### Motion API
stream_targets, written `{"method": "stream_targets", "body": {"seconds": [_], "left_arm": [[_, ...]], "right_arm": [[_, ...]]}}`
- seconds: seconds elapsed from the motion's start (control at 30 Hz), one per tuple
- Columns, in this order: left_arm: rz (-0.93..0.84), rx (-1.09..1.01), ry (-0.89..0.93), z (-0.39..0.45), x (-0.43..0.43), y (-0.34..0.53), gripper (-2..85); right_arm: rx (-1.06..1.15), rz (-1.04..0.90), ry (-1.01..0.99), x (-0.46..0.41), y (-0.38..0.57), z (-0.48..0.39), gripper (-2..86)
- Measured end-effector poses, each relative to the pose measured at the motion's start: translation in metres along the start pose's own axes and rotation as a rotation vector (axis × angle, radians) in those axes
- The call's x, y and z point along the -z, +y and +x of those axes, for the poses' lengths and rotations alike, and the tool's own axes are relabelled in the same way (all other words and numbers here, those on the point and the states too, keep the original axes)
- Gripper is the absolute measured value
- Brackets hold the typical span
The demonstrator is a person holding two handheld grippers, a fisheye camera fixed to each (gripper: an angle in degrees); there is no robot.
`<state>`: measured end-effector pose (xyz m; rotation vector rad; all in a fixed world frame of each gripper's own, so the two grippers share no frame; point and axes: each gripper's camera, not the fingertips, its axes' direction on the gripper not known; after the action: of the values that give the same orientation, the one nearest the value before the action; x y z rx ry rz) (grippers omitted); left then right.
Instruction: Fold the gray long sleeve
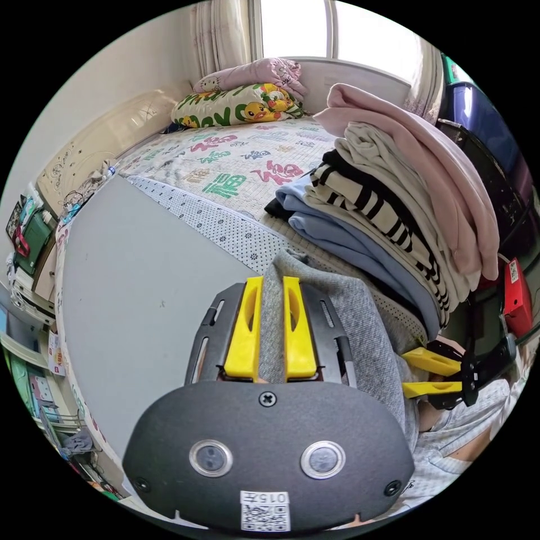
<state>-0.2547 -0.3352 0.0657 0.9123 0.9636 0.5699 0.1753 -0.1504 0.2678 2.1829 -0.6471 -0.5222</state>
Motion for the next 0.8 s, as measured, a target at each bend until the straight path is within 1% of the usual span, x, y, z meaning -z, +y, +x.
{"method": "stream_targets", "body": {"seconds": [0.17, 0.37, 0.4, 0.47, 0.57, 0.67, 0.8], "left_arm": [[0.001, 0.006, 0.007, -0.019, 0.006, -0.004, 6.2], [0.002, 0.004, 0.002, -0.033, 0.016, -0.010, 5.4], [0.002, 0.009, 0.002, -0.036, 0.017, -0.012, 4.2], [-0.010, 0.042, -0.038, -0.043, 0.018, -0.018, 2.4], [-0.050, 0.000, -0.097, -0.033, 0.015, -0.036, 0.5], [-0.078, -0.046, -0.162, -0.021, 0.011, -0.047, -0.2], [-0.081, -0.028, -0.125, -0.036, 0.014, -0.051, -0.3]], "right_arm": [[0.023, 0.016, -0.006, 0.003, 0.004, 0.004, 5.3], [-0.021, 0.081, -0.050, 0.019, 0.013, 0.019, 2.2], [-0.026, 0.098, -0.064, 0.025, 0.015, 0.020, 1.4], [-0.034, 0.119, -0.081, 0.035, 0.019, 0.021, 0.5], [-0.014, 0.143, -0.113, 0.058, 0.023, 0.022, -0.3], [0.021, 0.077, -0.075, 0.059, 0.030, 0.022, -0.4], [0.083, -0.040, -0.056, 0.043, 0.039, 0.025, -0.3]]}}
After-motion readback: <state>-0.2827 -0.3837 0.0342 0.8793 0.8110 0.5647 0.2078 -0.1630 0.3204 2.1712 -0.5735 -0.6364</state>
